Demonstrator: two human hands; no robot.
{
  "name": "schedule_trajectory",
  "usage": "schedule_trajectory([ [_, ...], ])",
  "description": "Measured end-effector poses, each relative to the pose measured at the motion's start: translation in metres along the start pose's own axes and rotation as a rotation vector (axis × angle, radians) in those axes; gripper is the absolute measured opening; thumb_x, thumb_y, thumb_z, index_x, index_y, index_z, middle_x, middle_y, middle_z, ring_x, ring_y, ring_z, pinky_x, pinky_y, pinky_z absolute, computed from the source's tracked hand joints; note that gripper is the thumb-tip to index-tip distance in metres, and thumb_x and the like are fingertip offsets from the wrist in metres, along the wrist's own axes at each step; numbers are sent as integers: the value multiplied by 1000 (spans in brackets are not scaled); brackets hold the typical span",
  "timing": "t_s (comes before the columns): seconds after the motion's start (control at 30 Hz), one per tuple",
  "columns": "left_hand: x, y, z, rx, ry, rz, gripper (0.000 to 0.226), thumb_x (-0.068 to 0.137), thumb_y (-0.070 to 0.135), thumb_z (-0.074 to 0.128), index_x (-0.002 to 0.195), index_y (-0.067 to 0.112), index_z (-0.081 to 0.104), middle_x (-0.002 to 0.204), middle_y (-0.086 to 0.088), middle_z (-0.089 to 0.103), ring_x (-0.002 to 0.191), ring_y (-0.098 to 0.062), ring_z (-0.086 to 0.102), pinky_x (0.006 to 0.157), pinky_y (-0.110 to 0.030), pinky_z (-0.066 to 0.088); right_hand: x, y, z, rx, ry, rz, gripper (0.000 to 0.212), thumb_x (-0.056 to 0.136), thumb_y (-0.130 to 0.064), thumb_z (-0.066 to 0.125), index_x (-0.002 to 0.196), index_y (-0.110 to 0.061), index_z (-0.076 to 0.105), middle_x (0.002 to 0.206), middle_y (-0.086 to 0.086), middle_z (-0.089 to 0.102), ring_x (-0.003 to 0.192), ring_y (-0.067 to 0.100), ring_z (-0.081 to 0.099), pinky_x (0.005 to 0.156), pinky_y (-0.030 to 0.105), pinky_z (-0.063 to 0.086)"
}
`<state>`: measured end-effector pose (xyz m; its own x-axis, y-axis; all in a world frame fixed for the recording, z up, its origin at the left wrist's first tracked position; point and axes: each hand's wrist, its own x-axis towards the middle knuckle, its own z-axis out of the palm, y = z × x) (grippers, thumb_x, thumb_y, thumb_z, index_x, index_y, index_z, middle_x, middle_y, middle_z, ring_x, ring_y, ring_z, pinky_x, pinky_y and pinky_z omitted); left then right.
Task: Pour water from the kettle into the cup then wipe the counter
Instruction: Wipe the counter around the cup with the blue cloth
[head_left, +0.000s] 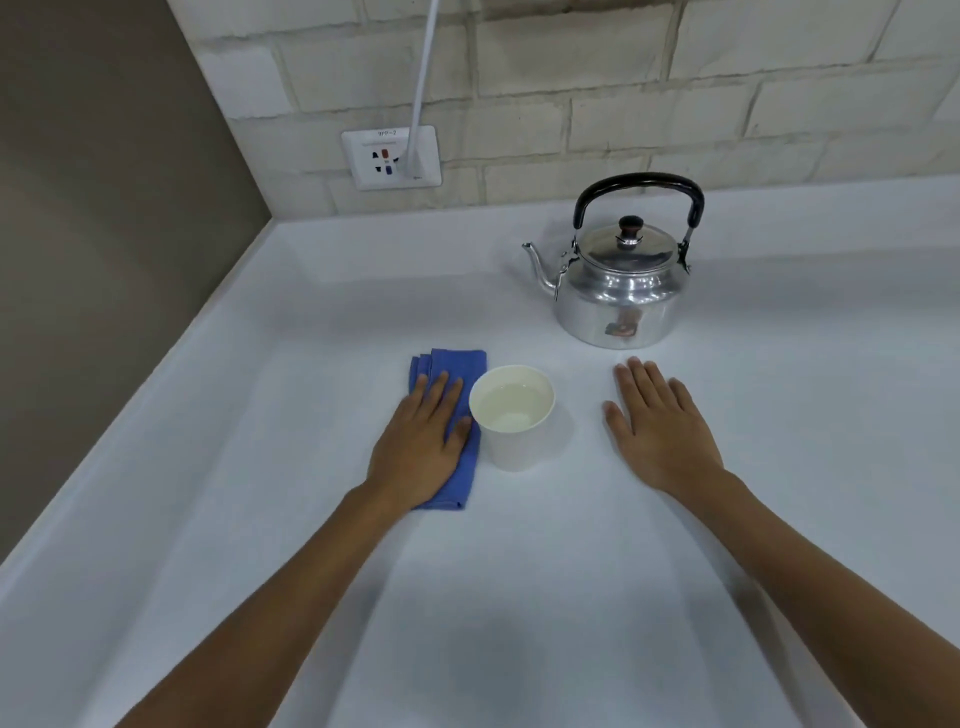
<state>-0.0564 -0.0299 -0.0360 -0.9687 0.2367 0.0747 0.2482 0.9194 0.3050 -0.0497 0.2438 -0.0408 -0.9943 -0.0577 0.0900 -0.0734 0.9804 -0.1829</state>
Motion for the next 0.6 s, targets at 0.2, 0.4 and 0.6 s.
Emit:
schedule_trajectory([
  [0.2, -71, -41, -20, -21, -3, -14, 59, 93, 49, 19, 145, 25, 4, 153, 14, -1, 137, 1, -10, 112, -19, 0, 0, -1, 2, -6, -6, 12, 57, 97, -39, 19, 146, -12, 6, 157, 7, 7, 144, 20, 2, 119, 38, 4],
  [0.4, -41, -1, -10, 58, 57, -253, 54, 99, 33, 21, 146, 12, 4, 157, -8, 2, 144, -22, -3, 117, -33, 1, 2, 0, 4, -25, -2, 10, 57, 96, -39, 19, 145, -11, 9, 157, 9, 9, 144, 21, 4, 118, 39, 5],
  [0.6, -146, 1, 0, -16, 80, -36, 59, 90, 56, 9, 141, 30, -6, 152, 15, -4, 139, -1, -13, 113, -20, -4, 1, 1, 5, -10, -12, 11, 57, 97, -39, 17, 146, -11, 8, 157, 9, 8, 144, 22, 3, 118, 39, 4],
])
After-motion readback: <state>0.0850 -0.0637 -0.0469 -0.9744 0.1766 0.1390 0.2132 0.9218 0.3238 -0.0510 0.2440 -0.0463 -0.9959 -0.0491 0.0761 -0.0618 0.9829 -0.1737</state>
